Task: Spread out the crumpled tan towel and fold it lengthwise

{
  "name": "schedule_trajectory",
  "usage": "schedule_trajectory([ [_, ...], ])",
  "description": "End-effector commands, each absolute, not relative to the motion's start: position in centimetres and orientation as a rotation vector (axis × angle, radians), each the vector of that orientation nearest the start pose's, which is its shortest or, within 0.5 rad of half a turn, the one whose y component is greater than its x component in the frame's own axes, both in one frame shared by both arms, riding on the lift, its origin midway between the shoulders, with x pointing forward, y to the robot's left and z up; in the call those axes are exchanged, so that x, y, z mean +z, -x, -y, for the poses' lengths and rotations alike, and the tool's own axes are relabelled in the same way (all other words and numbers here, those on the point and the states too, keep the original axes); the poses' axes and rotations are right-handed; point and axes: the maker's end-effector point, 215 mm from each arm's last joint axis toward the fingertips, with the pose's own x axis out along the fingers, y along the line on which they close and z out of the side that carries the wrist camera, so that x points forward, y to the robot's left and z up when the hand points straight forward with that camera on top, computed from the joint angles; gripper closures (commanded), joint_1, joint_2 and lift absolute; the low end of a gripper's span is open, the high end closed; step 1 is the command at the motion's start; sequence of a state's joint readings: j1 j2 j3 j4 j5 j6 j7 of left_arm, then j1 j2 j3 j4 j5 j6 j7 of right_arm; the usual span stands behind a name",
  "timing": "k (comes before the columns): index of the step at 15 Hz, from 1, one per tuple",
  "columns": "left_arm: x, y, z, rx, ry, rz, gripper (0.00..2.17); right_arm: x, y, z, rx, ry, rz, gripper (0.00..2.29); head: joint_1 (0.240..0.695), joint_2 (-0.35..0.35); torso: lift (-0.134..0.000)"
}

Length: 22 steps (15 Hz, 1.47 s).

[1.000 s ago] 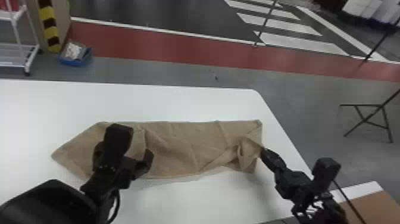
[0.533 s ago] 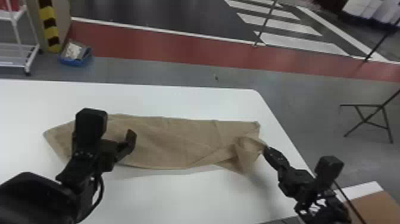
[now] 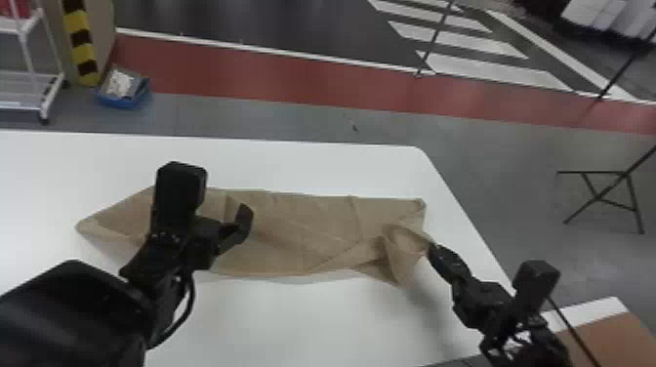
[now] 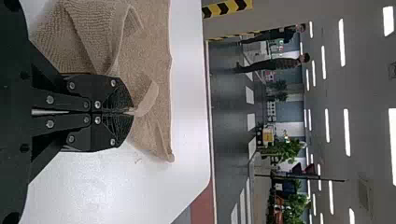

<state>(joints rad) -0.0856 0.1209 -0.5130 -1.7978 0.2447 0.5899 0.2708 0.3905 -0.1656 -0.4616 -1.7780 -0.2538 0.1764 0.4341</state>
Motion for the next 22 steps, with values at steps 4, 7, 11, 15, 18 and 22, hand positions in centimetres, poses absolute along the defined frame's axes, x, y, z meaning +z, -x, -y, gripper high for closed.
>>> schedule_trajectory([
  [4, -41.9, -54.6, -13.4, -0.115, -0.085, -0.433, 0.13, -42.0, -43.5, 43.3, 0.025, -0.051, -0.253, 1.42, 0.695, -0.350, -0.124],
  [7, -37.5, -55.0, -16.2, -0.077, -0.043, -0.359, 0.13, -42.1, -43.7, 42.2, 0.042, -0.055, -0.252, 1.42, 0.695, -0.326, -0.124],
  [11, -37.9, -53.5, -18.6, -0.050, -0.059, -0.364, 0.15, -42.3, -43.0, 43.5, 0.021, -0.051, -0.259, 1.41, 0.695, -0.273, -0.124],
  [15, -41.5, -48.3, -16.4, -0.100, -0.066, -0.434, 0.42, -42.6, -43.1, 42.6, 0.035, -0.056, -0.261, 1.41, 0.695, -0.283, -0.124],
  [18, -43.2, -46.9, -13.7, -0.138, -0.085, -0.439, 0.58, -42.6, -43.2, 42.6, 0.036, -0.054, -0.259, 1.41, 0.695, -0.315, -0.124],
  [22, -42.9, -46.7, -11.7, -0.161, -0.094, -0.408, 0.58, -42.8, -42.9, 42.6, 0.036, -0.055, -0.265, 1.41, 0.695, -0.348, -0.124],
])
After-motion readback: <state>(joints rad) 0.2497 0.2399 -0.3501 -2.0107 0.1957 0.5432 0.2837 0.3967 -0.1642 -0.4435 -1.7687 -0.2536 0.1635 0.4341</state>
